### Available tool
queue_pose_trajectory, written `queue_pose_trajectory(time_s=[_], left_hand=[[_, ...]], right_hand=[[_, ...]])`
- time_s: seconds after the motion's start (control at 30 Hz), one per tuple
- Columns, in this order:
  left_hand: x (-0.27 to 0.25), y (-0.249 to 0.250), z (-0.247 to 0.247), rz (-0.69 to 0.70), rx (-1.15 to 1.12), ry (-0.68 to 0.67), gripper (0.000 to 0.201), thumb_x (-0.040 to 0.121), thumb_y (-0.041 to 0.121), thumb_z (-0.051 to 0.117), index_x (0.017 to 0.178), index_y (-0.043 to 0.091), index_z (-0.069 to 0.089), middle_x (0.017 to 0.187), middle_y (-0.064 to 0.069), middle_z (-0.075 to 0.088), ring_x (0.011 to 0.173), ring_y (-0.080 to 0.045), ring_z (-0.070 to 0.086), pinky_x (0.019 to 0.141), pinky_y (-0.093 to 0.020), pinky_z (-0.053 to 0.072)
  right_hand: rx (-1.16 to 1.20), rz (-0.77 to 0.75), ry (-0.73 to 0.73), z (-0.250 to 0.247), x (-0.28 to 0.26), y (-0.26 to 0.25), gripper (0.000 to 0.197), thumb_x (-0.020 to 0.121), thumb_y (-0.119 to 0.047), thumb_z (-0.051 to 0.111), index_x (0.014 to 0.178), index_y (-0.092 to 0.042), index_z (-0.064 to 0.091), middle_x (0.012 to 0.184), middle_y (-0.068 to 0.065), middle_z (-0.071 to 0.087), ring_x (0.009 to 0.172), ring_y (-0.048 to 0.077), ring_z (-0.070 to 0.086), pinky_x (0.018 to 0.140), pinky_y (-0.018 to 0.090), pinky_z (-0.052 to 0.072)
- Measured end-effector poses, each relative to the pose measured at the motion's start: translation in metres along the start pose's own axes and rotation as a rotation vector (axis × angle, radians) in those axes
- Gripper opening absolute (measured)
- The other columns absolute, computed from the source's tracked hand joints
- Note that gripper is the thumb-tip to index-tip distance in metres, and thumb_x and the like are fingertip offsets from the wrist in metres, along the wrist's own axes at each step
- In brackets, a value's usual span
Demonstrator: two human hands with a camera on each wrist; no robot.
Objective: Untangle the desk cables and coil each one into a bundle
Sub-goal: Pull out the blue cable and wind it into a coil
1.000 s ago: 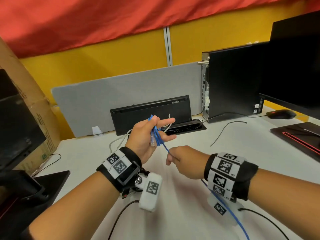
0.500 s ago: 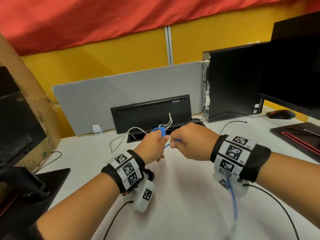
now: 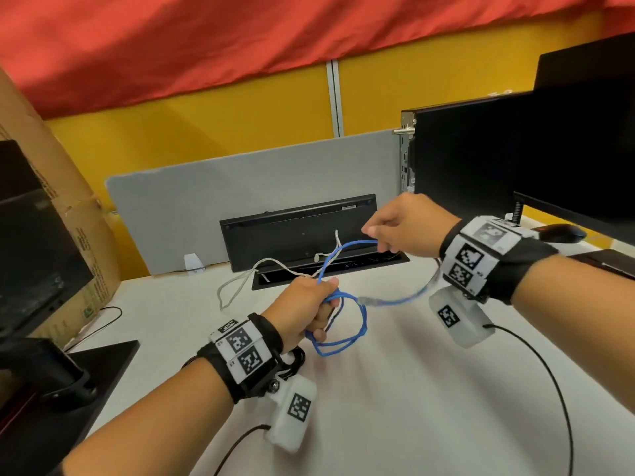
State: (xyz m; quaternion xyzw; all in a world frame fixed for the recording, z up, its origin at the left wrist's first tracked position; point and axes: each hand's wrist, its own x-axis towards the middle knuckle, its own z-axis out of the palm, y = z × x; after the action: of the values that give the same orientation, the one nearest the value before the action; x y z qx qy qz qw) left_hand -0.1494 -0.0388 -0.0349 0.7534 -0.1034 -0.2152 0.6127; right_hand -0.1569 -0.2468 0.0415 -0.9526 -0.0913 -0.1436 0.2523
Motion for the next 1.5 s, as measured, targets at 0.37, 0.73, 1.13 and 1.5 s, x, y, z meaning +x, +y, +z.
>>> queue_pose_trajectory(time_s=[0.37,0.73,1.13,1.5], left_hand=[[0.012,-0.001,-0.011,-0.202,-0.701,0.296,0.048,0.104,0.041,0.032,0.067,0.012,0.041,0.043,0.005,0.024,0.029,-0.009,0.018,0.034,-0.015,0.027],[-0.002,0.004,0.001,-0.172,-0.407,0.029,0.05,0.102,0.043,0.036,0.066,0.011,0.048,0.049,0.005,0.022,0.037,-0.008,0.017,0.036,-0.018,0.029],[-0.009,0.012,0.007,-0.07,-0.081,-0.227,0.054,0.101,0.043,0.032,0.058,0.015,0.048,0.047,0.004,0.021,0.038,-0.011,0.017,0.042,-0.023,0.027],[0.001,0.018,0.013,0.077,0.003,0.154,0.038,0.1,0.032,0.039,0.071,0.01,0.05,0.045,0.003,0.04,0.038,-0.011,0.028,0.042,-0.022,0.032]], right_hand=[[0.301,-0.406,0.586,0.009,-0.053,-0.042,0.029,0.083,-0.004,0.047,0.088,-0.013,0.075,0.077,-0.004,0.068,0.072,0.005,0.06,0.069,0.012,0.046],[0.058,-0.285,0.022,0.091,-0.048,-0.016,0.056,0.081,-0.013,0.058,0.136,-0.022,0.048,0.136,-0.008,0.048,0.118,0.009,0.035,0.102,0.019,0.029],[0.194,-0.043,0.055,0.103,-0.043,-0.018,0.051,0.086,0.003,0.053,0.133,-0.015,0.056,0.122,0.007,0.062,0.114,0.021,0.056,0.096,0.029,0.046],[0.199,-0.083,0.221,0.099,-0.042,-0.017,0.003,0.084,-0.011,0.069,0.082,-0.011,0.071,0.08,0.001,0.065,0.072,0.015,0.058,0.066,0.024,0.047]])
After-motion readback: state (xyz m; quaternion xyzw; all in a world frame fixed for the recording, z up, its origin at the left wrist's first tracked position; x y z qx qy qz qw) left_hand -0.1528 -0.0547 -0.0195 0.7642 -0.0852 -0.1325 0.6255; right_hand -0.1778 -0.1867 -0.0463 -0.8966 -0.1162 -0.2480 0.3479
